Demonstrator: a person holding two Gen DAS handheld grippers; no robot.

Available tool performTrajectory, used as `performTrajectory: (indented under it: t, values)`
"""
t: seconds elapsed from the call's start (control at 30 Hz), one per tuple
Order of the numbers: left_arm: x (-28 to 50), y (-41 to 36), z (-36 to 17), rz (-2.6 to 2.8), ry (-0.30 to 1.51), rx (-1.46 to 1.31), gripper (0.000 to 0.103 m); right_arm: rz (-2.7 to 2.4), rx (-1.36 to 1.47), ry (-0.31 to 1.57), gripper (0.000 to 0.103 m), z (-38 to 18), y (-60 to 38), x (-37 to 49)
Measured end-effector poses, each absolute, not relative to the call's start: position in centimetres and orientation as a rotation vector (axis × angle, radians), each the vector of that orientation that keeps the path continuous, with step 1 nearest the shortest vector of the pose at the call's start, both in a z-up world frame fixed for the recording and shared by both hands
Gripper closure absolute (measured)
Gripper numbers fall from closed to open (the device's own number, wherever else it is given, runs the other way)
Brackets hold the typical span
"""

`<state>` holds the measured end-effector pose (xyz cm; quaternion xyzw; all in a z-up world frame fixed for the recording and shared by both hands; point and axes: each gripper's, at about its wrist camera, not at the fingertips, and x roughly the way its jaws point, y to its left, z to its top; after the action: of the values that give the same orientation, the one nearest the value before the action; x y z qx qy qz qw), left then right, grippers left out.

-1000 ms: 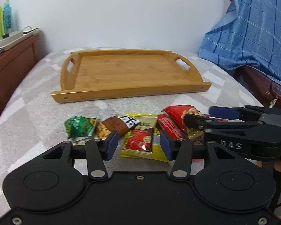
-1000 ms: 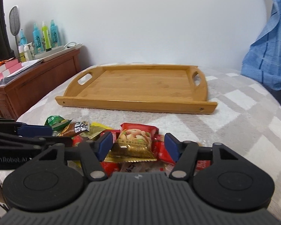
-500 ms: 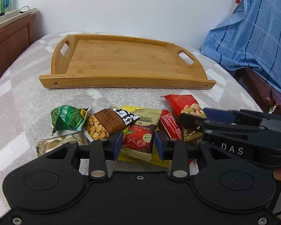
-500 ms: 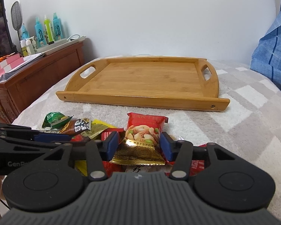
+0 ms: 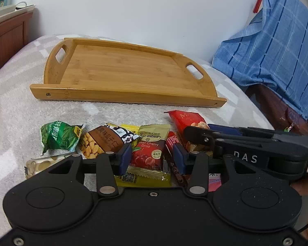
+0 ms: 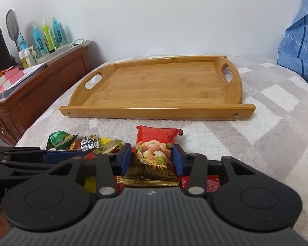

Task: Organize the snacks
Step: 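Grasp the yellow cherry-drop packet with the left tool while the right tool grasps the red-gold nut packet, then carry both packets onto the bamboo tray and open both tools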

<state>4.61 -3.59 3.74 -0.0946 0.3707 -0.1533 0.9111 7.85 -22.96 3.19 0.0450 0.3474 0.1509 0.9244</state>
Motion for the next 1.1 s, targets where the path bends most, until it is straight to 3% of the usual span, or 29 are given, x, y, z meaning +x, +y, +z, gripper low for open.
performTrajectory:
  t: [0.07, 0.13, 0.2, 0.67, 1.1]
  values:
    - [4.8, -3.6, 3.6, -0.318, 0.774, -0.198, 0.064, 0.305, 0.100, 0.703, 0.057, 3.3, -23.1, 7.7]
    - [4.9, -3.6, 3.5, -0.320, 0.786, -0.198, 0.073, 0.299, 0.109, 0.690, 0.057, 3.4, -23.3, 7.5]
    - [5.0, -3.7, 3.3, -0.334, 0.795, -0.207, 0.075, 0.295, 0.122, 0.676, 0.057, 3.6, -23.5, 7.5]
    - [3.8, -6.4, 7.1, -0.226, 0.664, -0.063, 0.076, 0.248, 0.174, 0.593, 0.057, 5.2, -25.2, 8.1]
    - [9.5, -8.0, 10.0, -0.184, 0.624, -0.090, 0.076, 0.230, 0.175, 0.562, 0.057, 7.0, -27.8, 12.9]
